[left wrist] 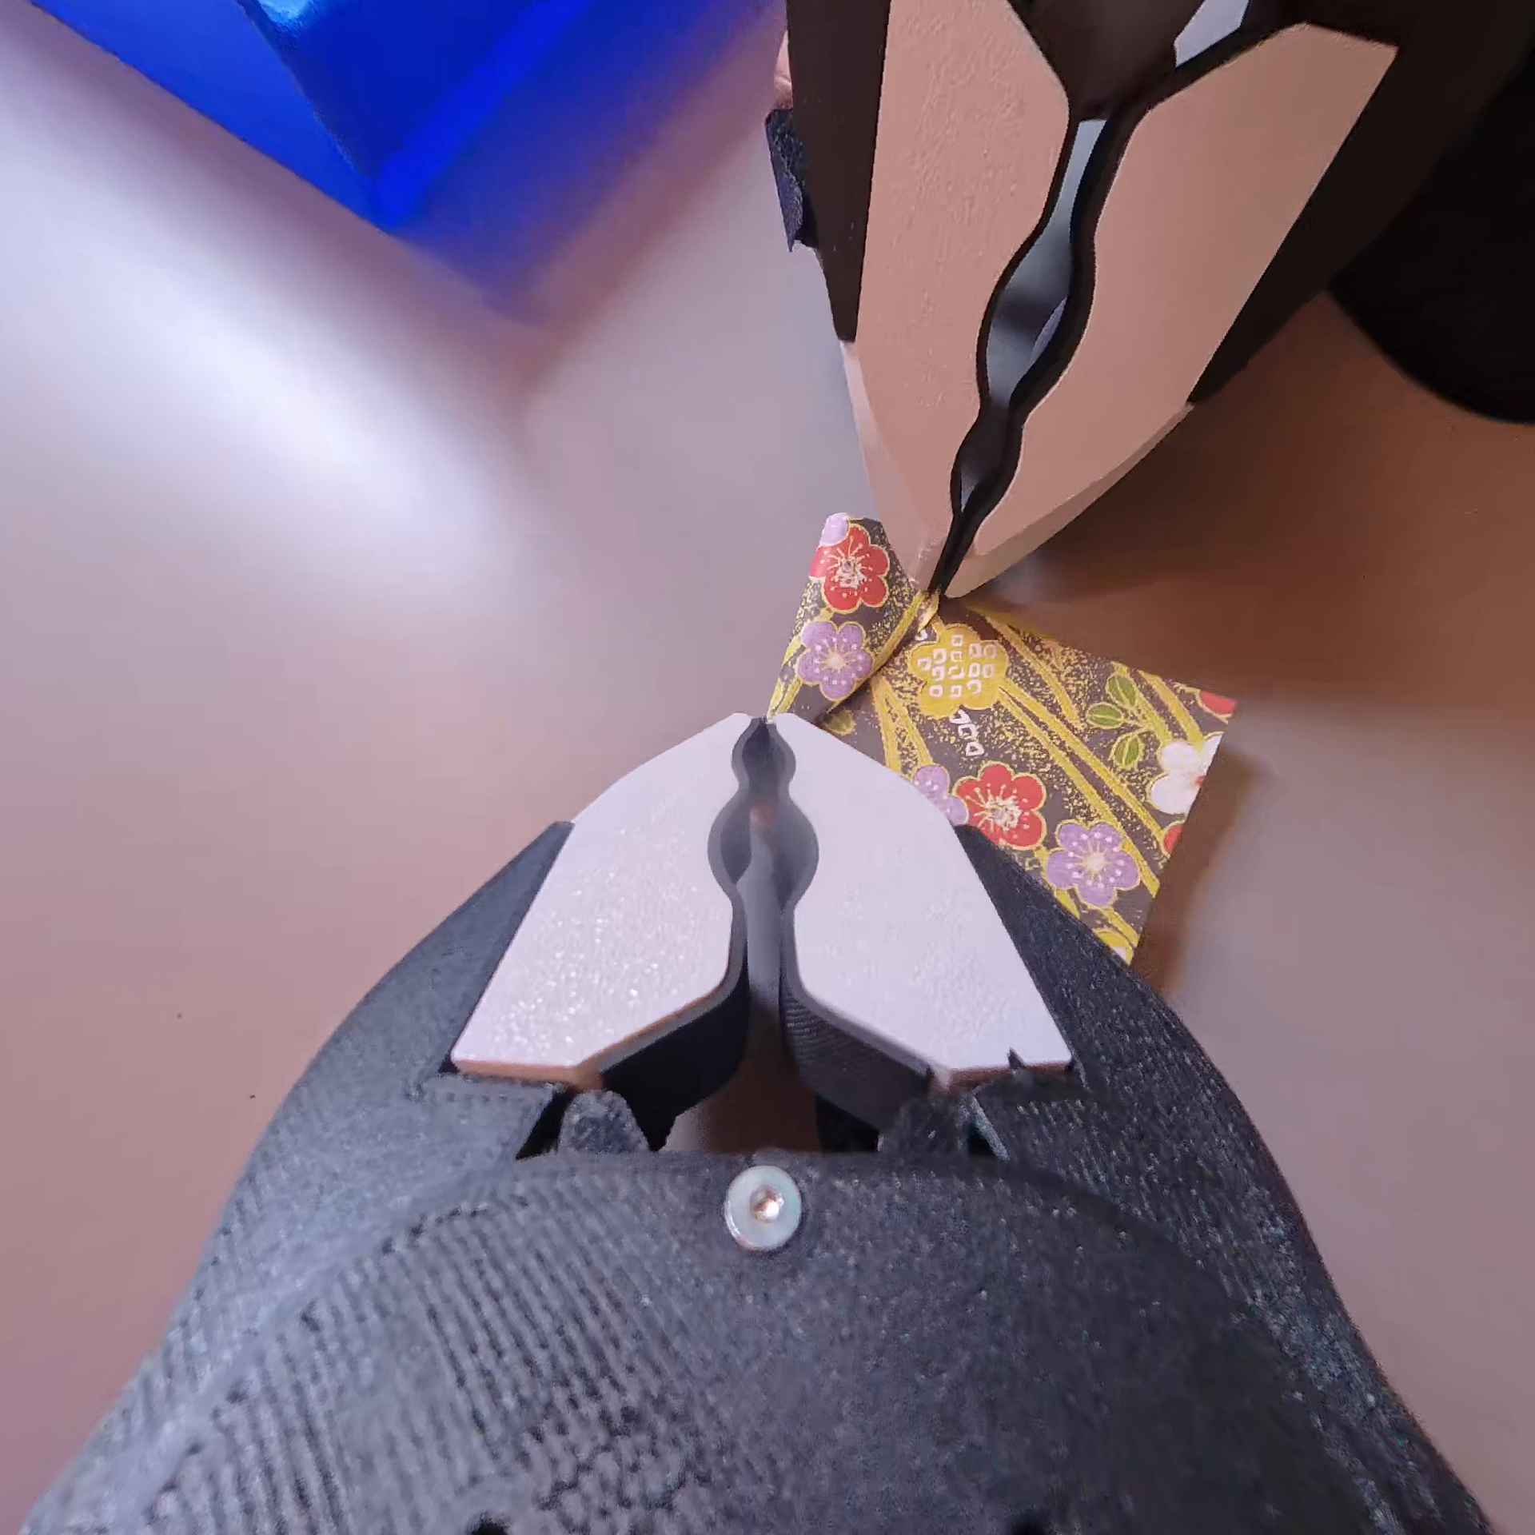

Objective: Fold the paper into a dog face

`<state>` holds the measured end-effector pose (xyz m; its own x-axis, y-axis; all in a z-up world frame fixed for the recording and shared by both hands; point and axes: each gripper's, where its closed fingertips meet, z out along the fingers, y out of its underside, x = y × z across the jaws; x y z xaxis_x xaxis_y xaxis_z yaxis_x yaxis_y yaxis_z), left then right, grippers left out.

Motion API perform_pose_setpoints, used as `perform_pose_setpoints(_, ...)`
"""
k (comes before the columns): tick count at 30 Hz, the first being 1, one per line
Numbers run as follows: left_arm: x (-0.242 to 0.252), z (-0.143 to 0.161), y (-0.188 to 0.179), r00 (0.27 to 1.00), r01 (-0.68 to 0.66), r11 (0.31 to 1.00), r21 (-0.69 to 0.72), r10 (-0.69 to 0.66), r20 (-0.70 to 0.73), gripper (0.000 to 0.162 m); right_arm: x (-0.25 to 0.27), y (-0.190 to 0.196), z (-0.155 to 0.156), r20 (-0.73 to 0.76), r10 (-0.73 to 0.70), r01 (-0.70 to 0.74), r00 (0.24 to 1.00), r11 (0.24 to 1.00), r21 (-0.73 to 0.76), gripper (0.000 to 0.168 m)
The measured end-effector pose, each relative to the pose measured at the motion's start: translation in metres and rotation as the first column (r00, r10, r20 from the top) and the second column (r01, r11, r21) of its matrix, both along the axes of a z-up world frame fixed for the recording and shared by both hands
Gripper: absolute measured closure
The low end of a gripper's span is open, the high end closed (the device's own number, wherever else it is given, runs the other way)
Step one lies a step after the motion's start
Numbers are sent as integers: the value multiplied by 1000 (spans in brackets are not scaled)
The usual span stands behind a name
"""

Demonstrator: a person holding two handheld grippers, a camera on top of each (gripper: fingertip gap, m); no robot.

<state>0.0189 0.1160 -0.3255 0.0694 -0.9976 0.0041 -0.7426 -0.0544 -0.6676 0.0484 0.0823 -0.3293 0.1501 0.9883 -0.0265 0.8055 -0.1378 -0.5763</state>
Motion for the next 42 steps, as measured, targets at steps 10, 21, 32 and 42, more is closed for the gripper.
perform_pose_setpoints(10, -1, -4, 1, 998, 22, 998, 61, -18, -61, 162, -2, -4, 19, -117, 45, -52, 992, 997, -58, 159)
perform_pose_setpoints(21, -1, -4, 0, 994, 99, 995, 14, -98, -55, 162, -29, 35, 5, -88, -63, 54, 994, 993, -106, 168)
perform_pose_setpoints(32, -1, -4, 0, 994, 101, 995, -20, -102, -37, 161, -32, 36, 0, -21, -83, 78, 996, 979, -189, 168)
perform_pose_setpoints(42, -2, -5, 0, 993, 87, 996, -25, -89, -83, 161, -18, 36, 0, 1, -106, 104, 994, 980, -168, 168)
